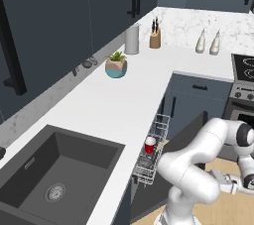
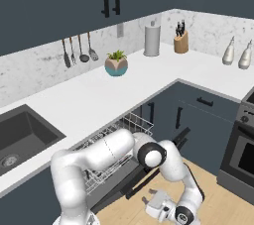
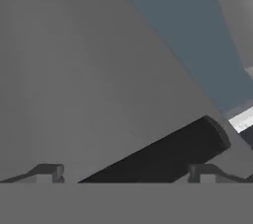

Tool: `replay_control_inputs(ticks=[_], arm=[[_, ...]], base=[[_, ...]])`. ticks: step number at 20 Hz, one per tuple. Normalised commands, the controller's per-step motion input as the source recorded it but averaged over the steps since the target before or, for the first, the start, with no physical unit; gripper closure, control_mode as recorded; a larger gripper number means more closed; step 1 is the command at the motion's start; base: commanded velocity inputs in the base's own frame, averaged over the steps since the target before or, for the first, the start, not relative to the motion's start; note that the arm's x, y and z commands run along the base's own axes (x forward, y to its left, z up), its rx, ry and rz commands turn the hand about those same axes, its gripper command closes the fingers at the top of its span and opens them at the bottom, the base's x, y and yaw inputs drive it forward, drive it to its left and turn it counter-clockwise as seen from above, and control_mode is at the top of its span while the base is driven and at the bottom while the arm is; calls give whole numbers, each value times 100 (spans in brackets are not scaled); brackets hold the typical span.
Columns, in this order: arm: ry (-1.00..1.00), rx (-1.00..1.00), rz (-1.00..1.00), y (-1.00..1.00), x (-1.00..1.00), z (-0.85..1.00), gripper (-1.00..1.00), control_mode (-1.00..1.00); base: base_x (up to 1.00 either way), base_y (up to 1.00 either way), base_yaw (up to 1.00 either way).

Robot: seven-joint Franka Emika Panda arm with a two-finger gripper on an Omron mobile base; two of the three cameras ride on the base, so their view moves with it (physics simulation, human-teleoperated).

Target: Pick up the cup and bowl from the counter, place them in the dishwasher, and close the dishwasher door.

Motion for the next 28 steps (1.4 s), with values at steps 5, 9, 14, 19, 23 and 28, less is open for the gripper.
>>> replay_control_inputs(ticks=[5,9,14,19,23,28], arm=[[-2,5,-8,20,85,-11,-100,-100],[0,7,-2,23,79,-6,-100,-100],[-6,10,0,62,44,3,-100,-100],[-15,13,0,100,30,34,-100,-100],[-16,9,0,100,42,56,-100,-100],[-19,1,0,100,57,57,-100,-100]], base=[[0,0,0],[0,0,0],[0,0,0],[0,0,0],[0,0,0],[0,0,0]])
